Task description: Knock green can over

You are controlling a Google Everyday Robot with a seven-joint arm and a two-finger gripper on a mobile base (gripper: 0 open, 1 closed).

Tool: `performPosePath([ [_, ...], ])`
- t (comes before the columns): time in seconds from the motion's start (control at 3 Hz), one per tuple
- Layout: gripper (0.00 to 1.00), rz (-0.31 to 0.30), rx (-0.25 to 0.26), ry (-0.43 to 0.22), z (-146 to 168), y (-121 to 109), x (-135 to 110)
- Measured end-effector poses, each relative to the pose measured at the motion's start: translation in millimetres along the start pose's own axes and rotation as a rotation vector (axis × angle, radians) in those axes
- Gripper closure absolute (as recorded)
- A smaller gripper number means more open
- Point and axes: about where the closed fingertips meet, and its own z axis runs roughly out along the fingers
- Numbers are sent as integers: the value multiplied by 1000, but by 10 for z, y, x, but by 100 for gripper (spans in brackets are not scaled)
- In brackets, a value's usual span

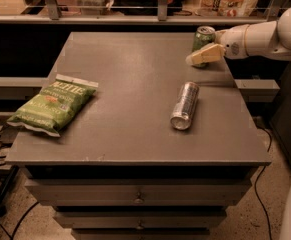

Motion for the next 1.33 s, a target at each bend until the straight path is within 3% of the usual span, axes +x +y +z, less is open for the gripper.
performPosePath([
  [0.33, 49, -35, 18, -2, 1, -15, -64],
  [0.67, 72, -64, 37, 9, -47, -16, -104],
  [1.0, 95, -168, 70, 104, -179, 37, -160],
  [1.33, 97, -380, 104, 301, -244, 131, -177],
])
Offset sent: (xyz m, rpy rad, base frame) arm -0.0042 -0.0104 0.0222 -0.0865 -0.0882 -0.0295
